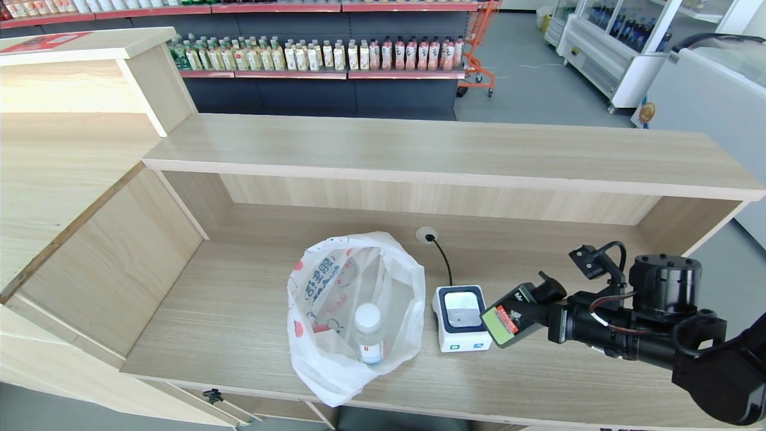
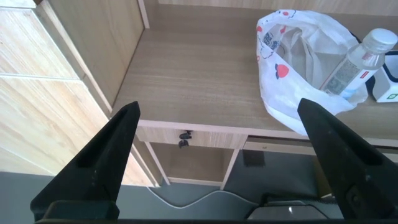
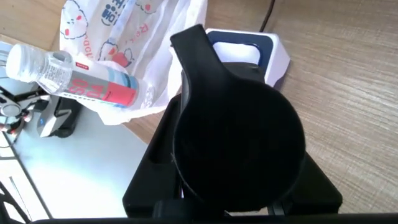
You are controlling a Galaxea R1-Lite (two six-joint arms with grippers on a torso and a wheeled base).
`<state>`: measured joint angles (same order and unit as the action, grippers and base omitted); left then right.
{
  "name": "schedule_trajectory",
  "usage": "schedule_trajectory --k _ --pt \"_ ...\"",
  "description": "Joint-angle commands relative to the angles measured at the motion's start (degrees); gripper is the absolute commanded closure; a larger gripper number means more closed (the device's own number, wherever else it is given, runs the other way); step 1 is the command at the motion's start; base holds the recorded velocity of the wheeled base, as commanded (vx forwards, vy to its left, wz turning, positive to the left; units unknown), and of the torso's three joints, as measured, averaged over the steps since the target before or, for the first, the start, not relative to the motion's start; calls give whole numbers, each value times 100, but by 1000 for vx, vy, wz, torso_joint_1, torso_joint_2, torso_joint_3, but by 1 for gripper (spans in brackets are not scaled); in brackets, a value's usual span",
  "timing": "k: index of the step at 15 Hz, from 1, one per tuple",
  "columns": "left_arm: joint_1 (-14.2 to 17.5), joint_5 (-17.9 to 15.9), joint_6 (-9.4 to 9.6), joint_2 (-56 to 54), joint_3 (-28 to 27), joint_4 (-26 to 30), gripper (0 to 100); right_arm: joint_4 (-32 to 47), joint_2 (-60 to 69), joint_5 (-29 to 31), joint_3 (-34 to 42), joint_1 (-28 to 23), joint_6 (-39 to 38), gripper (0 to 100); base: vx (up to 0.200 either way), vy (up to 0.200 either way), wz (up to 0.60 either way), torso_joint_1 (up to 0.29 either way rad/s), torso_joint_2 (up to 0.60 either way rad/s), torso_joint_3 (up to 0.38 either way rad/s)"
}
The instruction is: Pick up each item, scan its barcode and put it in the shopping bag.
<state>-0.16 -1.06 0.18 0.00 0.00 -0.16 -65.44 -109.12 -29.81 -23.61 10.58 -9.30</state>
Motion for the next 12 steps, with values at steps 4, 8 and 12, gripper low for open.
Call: schedule_trajectory --k 4,8,12 --pt "-2 1 -9 9 0 -2 0 -320 -409 -34 -56 67 -1 100 0 0 0 0 0 0" --pt "-2 1 -9 9 0 -2 0 -338 -690 -34 -381 146 -10 100 0 0 0 0 0 0" --pt "-2 1 -18 9 0 -2 0 -347 -909 -34 -662 278 -19 100 0 0 0 0 0 0"
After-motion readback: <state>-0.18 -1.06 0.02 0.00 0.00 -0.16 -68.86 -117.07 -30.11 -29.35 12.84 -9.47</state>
